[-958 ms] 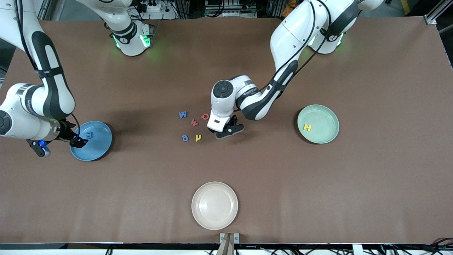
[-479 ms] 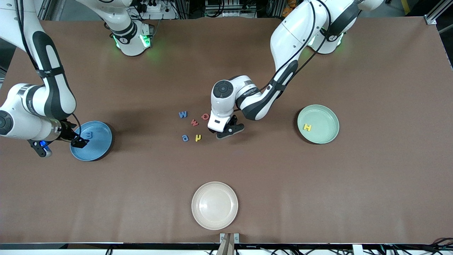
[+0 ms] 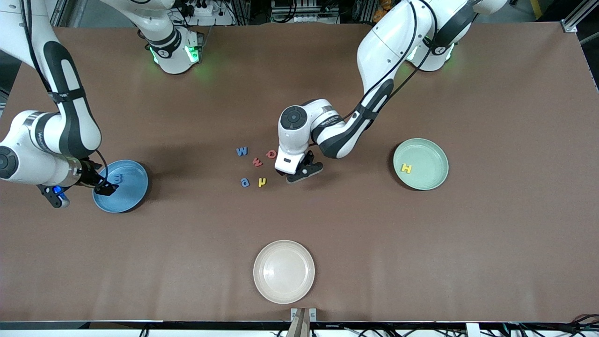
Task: Sort upper and lower case letters into plates
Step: 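Release the blue letter in the blue plate while the left gripper lowers, then grasp the teal R with the left gripper while the right gripper reaches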
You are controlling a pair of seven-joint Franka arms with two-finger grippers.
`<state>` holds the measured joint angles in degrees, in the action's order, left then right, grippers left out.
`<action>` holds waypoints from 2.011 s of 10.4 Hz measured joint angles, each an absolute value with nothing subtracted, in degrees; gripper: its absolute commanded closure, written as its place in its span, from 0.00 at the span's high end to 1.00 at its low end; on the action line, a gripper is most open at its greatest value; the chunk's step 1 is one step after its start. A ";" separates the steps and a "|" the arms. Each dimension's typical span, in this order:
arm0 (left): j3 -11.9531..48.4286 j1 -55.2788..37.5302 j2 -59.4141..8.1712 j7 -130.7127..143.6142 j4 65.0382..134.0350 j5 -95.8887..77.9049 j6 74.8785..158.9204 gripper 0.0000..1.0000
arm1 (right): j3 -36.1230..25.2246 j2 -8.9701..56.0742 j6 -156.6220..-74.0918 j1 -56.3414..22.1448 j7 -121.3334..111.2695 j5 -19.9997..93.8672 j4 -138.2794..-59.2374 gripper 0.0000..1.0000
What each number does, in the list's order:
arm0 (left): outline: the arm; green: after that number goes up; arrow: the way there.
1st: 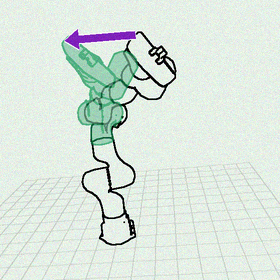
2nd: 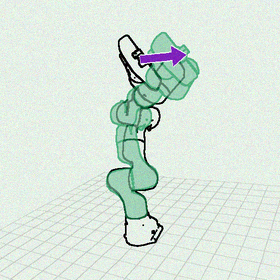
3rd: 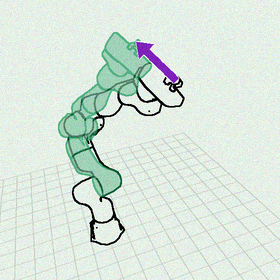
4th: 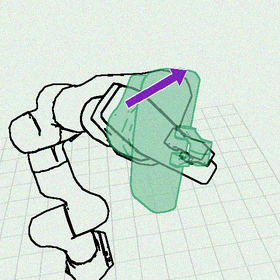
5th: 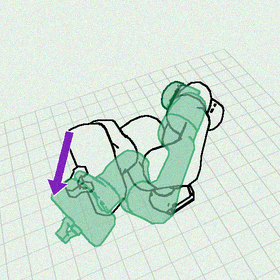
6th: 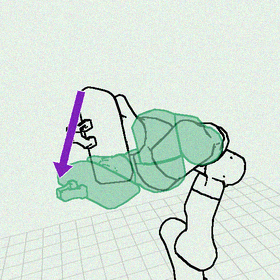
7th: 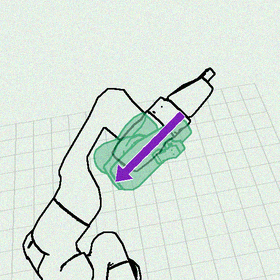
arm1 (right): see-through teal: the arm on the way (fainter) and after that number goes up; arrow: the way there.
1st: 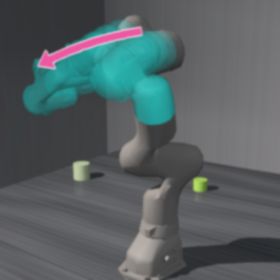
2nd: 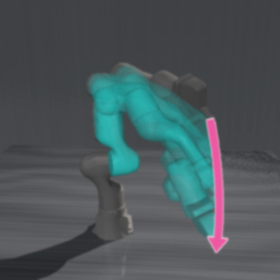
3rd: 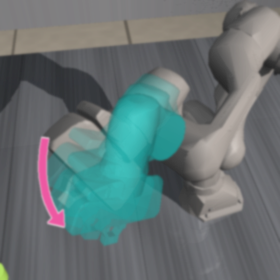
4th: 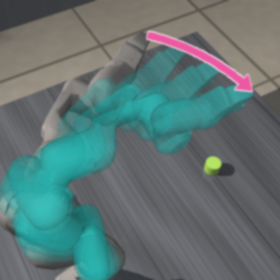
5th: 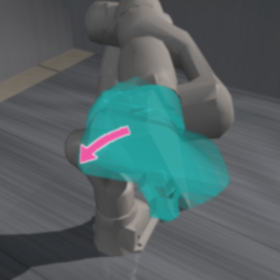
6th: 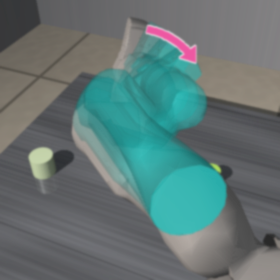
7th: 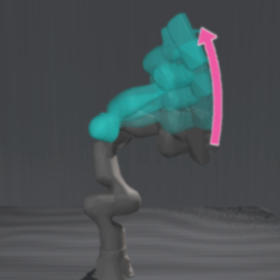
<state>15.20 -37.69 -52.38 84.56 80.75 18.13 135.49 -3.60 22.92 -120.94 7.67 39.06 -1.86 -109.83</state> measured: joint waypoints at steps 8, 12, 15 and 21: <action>15.13 -37.56 -52.39 84.94 79.90 12.12 132.60 0.44 | -3.58 22.92 -120.84 7.64 39.06 -1.86 -109.86 1.00; 15.10 -37.50 -52.38 84.95 79.33 11.37 131.65 0.28 | -3.53 22.92 -120.83 7.23 39.31 -1.84 -109.86 1.00; 15.01 -37.42 -52.41 84.95 79.04 10.79 130.62 0.27 | -3.52 22.93 -120.83 6.29 40.47 -1.82 -109.87 1.00; 14.65 -36.69 -52.42 80.41 77.01 6.91 124.89 0.05 | -3.37 23.02 -121.25 -1.66 51.70 -1.76 -109.88 1.00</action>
<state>14.65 -36.69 -52.42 80.41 77.01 6.91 124.89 -3.37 23.02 -121.25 -1.66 51.70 -1.76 -109.88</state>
